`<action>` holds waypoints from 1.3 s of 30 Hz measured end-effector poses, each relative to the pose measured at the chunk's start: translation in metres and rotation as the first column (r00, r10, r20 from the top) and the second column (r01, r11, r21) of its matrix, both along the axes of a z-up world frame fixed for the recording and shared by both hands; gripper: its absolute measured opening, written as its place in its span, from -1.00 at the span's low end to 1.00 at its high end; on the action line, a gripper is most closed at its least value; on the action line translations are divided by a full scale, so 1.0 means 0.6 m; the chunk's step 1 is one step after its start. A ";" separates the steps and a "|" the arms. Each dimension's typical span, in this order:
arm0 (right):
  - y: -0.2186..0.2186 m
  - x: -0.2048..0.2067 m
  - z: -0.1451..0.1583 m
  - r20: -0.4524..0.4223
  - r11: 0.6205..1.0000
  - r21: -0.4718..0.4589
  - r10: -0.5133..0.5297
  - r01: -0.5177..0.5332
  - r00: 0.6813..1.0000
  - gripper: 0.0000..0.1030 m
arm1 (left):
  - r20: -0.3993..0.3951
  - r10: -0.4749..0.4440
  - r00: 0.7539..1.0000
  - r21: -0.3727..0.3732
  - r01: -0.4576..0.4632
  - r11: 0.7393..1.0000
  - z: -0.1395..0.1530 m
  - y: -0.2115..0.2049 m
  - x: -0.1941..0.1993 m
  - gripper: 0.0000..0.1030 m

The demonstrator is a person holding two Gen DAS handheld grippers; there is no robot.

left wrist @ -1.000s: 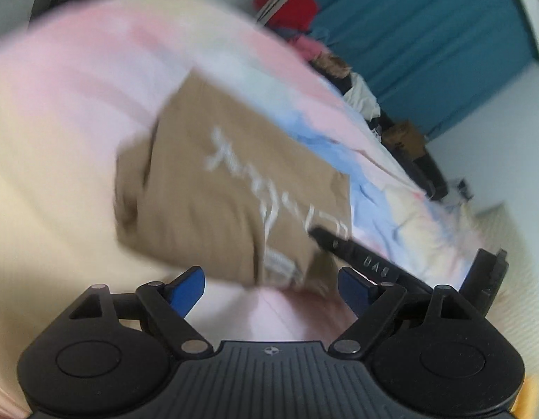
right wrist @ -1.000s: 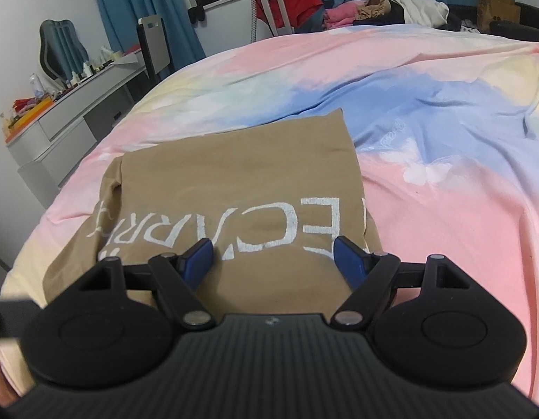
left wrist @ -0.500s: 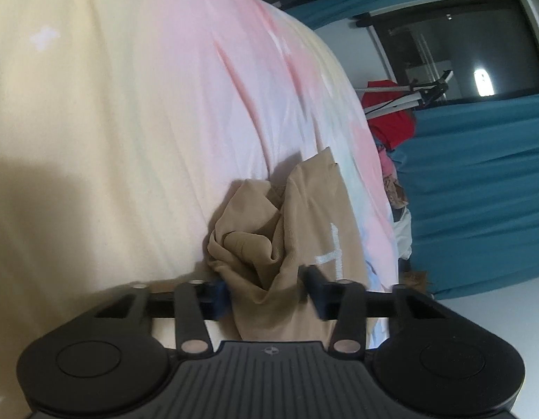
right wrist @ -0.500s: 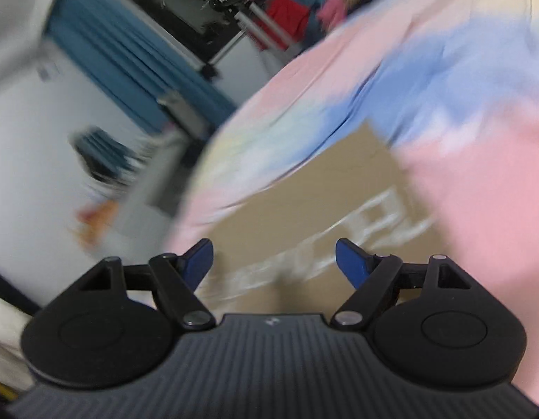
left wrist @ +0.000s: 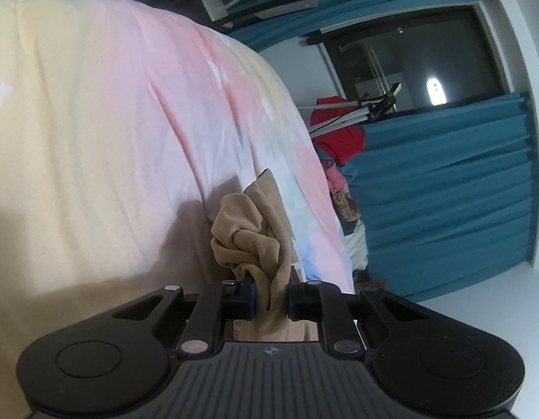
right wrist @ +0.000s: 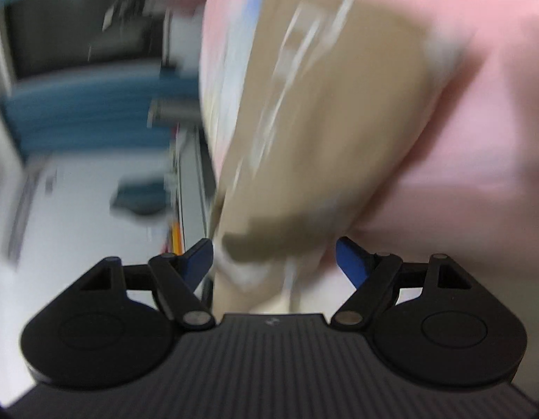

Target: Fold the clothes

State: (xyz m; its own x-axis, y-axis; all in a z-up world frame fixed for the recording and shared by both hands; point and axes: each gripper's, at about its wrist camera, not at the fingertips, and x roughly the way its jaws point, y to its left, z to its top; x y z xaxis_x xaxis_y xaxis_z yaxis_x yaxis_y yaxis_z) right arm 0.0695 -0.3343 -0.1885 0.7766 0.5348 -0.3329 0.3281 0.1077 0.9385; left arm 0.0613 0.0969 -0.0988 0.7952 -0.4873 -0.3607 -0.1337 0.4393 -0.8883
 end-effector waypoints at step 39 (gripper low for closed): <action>-0.585 0.159 0.271 0.159 0.739 -0.471 -0.467 0.482 0.870 -0.43 | -0.078 -0.502 0.862 0.151 0.508 0.848 0.178 -0.671 0.487 -0.67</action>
State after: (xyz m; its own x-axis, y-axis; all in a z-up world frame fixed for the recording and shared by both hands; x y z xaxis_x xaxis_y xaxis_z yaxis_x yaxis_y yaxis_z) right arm 0.1652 -0.6855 -0.0262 0.8995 -0.1294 -0.4173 0.4335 0.3832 0.8156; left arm 0.3537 -0.3060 0.0082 0.4412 -0.7508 -0.4916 0.1162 0.5909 -0.7983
